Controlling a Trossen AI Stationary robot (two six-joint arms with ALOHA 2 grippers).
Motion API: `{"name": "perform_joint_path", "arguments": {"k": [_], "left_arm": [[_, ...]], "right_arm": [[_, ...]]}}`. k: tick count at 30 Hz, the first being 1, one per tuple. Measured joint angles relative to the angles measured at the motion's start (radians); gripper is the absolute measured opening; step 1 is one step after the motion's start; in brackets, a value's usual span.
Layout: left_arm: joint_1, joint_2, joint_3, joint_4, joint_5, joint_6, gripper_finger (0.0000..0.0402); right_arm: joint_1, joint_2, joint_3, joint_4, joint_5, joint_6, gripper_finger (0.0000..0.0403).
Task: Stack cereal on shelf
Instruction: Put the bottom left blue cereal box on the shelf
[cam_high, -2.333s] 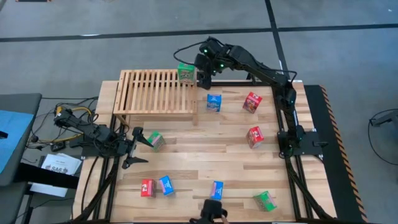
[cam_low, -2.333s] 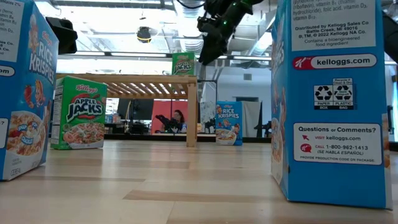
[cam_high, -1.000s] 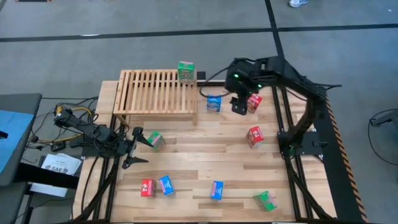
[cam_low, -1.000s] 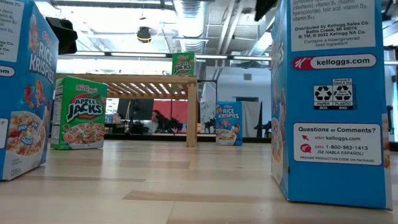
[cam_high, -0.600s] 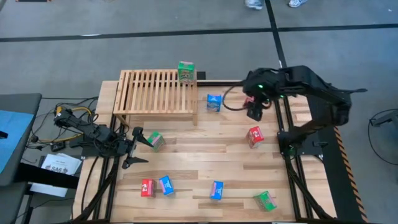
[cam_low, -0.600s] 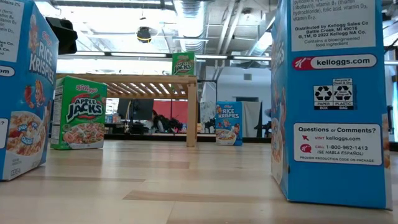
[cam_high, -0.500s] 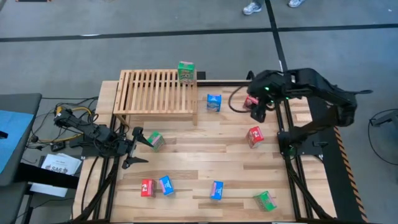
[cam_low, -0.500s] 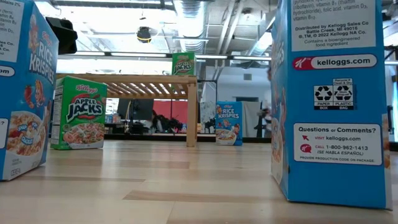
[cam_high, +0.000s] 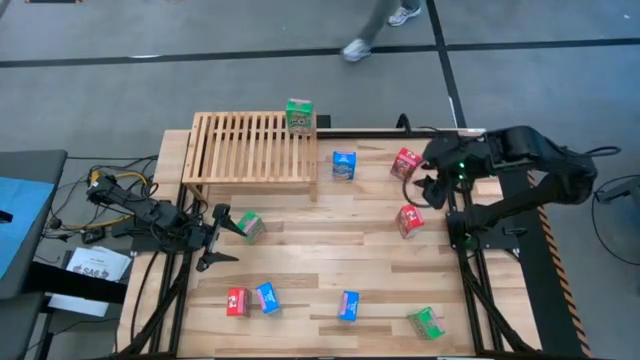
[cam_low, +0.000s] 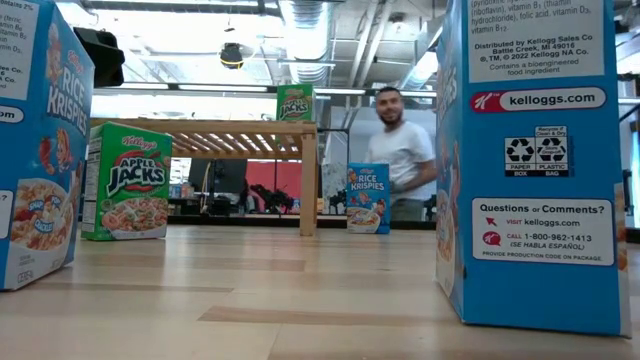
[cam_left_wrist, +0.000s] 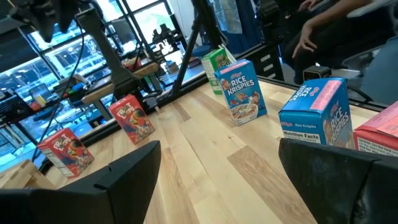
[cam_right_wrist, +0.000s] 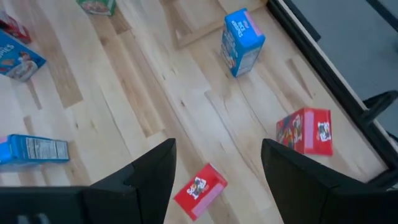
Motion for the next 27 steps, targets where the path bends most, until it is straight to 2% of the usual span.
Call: {"name": "perform_joint_path", "arguments": {"k": [9,18,27], "left_arm": [[0.000,0.000,0.000,0.000,0.000,0.000,0.0318],[0.000,0.000,0.000,0.000,0.000,-0.001,0.0318],[0.000,0.000,0.000,0.001,0.000,-0.158,0.0318]], "right_arm": [[0.146,-0.062,-0.099,-0.005,0.071,0.192,0.0261],[0.260,-0.065,-0.153,0.004,0.105,0.305,0.0261],[0.386,-0.065,-0.188,0.002,0.134,0.450,0.0261]]}}
